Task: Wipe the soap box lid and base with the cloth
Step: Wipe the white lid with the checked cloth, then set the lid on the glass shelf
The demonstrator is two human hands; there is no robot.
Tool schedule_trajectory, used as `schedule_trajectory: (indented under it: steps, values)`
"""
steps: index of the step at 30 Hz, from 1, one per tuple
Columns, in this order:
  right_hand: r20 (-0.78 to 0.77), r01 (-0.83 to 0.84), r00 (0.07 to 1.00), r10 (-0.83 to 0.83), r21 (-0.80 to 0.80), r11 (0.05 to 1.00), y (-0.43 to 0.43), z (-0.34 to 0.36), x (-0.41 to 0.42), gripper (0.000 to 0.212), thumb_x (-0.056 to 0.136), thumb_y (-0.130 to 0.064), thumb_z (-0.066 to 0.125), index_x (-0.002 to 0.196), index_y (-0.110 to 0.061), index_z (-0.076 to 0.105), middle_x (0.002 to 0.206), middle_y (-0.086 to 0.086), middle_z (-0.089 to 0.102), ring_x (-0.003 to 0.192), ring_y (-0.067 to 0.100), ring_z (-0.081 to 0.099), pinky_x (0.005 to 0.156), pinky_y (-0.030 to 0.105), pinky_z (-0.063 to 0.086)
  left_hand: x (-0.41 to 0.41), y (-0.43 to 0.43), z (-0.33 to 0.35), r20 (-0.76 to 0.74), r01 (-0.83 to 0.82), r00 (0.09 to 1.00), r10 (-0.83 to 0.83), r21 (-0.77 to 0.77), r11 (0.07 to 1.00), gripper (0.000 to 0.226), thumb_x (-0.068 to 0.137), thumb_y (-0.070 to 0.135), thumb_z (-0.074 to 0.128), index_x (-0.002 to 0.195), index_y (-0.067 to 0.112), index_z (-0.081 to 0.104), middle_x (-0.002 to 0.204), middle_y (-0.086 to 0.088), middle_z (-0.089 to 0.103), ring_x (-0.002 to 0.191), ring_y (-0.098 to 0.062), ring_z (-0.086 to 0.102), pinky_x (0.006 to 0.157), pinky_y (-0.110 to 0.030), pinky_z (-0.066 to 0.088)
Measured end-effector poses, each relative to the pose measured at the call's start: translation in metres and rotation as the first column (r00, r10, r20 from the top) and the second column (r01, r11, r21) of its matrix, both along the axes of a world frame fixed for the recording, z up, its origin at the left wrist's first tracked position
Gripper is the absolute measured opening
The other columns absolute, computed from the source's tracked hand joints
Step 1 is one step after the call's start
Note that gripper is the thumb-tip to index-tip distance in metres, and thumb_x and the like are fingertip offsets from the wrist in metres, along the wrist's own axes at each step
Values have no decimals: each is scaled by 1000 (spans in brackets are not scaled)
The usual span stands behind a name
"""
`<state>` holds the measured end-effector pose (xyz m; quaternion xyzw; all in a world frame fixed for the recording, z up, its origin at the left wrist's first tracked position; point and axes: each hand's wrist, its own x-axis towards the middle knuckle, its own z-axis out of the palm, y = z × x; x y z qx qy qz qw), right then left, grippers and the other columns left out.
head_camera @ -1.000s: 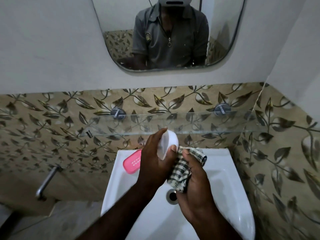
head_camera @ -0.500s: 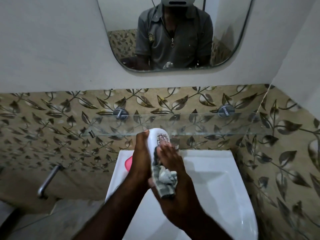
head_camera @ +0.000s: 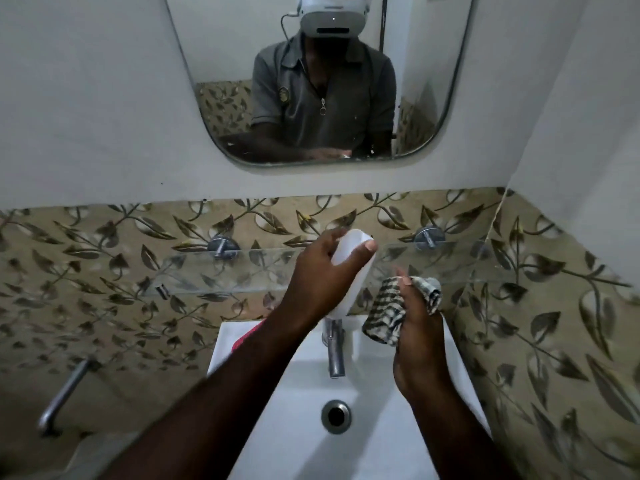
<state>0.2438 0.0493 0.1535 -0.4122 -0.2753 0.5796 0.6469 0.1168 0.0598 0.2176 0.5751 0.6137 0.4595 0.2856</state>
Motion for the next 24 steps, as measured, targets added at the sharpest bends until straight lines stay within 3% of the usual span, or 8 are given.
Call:
schedule_trajectory:
  steps: [2,6,14,17,20,22,24]
  values:
    - [-124,12,992,-20,-66,998,2,3,5,24,94,-26,60,115,-15,69,113,15,72,102,30,69,89,49,54,6,25,1,-255,-11,967,17,26,1000,79,77,61,68,142,22,46,144,-1,52,129,-17,49,106,-35,40]
    - [-188,87,977,-102,-89,992,3,3,12,28,96,-24,58,117,-8,66,113,20,71,105,35,68,93,51,53,31,58,-12,-525,-6,851,12,12,1000,87,72,66,69,139,16,46,138,-9,55,125,-27,49,98,-37,41]
    - [-196,59,978,-74,-84,995,-2,-6,17,34,95,-23,59,121,-1,61,113,26,69,105,40,66,97,60,48,54,82,-33,-691,-68,720,59,14,998,84,71,74,62,134,21,48,130,-9,60,118,-31,53,92,-43,44]
    - [-199,60,977,-73,-71,996,-5,-9,17,34,95,-21,59,123,-2,61,116,24,68,109,39,65,99,60,46,52,76,-24,-651,-59,756,71,41,997,81,74,76,57,135,24,47,130,-8,59,121,-30,51,97,-46,43]
    - [-182,37,982,-48,-63,997,-10,-16,12,33,96,-20,58,125,-4,60,119,23,67,111,40,64,101,59,44,38,49,-18,-396,11,915,84,233,972,61,81,64,60,127,23,58,122,-4,64,115,-21,56,95,-38,46]
    - [-182,16,983,-27,-65,998,-16,-22,8,34,95,-19,58,125,-4,59,119,23,67,111,41,63,101,60,44,23,20,-24,-200,47,979,35,390,920,40,85,49,62,113,20,66,109,2,69,103,-13,62,87,-33,50]
    - [-184,-20,983,8,-63,998,-24,-31,-1,35,92,-15,59,125,-4,60,119,23,67,111,41,63,100,60,45,5,-10,-44,-119,55,993,5,494,868,25,90,36,62,93,12,70,86,2,69,81,-13,64,70,-34,51]
